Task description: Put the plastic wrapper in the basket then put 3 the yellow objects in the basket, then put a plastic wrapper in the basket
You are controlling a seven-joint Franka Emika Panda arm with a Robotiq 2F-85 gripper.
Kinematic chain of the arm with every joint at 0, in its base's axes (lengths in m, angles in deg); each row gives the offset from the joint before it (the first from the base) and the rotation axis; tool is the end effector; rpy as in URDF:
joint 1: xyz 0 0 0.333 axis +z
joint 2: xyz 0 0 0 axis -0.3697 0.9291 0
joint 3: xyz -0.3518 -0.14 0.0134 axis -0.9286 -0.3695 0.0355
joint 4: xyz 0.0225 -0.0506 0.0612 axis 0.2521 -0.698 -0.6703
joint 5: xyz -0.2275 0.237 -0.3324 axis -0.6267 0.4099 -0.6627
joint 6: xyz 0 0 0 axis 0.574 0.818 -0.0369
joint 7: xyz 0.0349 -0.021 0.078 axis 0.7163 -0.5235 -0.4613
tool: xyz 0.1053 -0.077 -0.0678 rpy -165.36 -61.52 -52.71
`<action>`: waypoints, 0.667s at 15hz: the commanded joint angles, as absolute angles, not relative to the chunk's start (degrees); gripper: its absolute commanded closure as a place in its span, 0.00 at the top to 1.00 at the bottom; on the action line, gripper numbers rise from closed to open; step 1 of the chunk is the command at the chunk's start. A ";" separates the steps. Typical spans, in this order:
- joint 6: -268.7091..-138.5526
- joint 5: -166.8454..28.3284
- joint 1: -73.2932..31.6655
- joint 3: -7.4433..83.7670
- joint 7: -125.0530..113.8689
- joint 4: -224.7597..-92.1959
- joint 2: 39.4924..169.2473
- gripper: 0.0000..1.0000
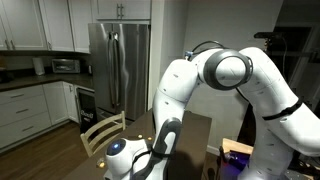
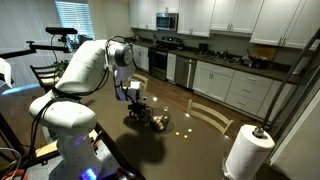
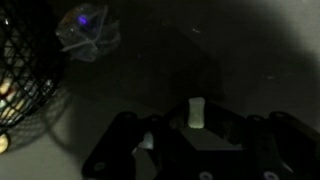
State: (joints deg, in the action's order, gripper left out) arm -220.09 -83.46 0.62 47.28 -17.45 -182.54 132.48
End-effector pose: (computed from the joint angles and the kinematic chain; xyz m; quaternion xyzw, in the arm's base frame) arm 0.5407 0.2904 -0.0212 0.9056 0.4152 -0.0751 0.0424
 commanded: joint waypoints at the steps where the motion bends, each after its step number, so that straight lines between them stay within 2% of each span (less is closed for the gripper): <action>1: -219.02 -84.68 1.08 47.14 -15.28 -185.24 128.74 0.05; 4: -217.71 -84.61 1.09 47.52 -15.30 -186.40 126.11 0.06; 6: -218.06 -85.02 1.47 47.40 -14.79 -187.70 124.03 0.02; 10: -218.69 -84.45 0.22 48.45 -15.44 -190.02 119.61 0.03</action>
State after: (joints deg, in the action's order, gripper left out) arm -219.11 -83.46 1.12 47.84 -16.78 -186.52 124.69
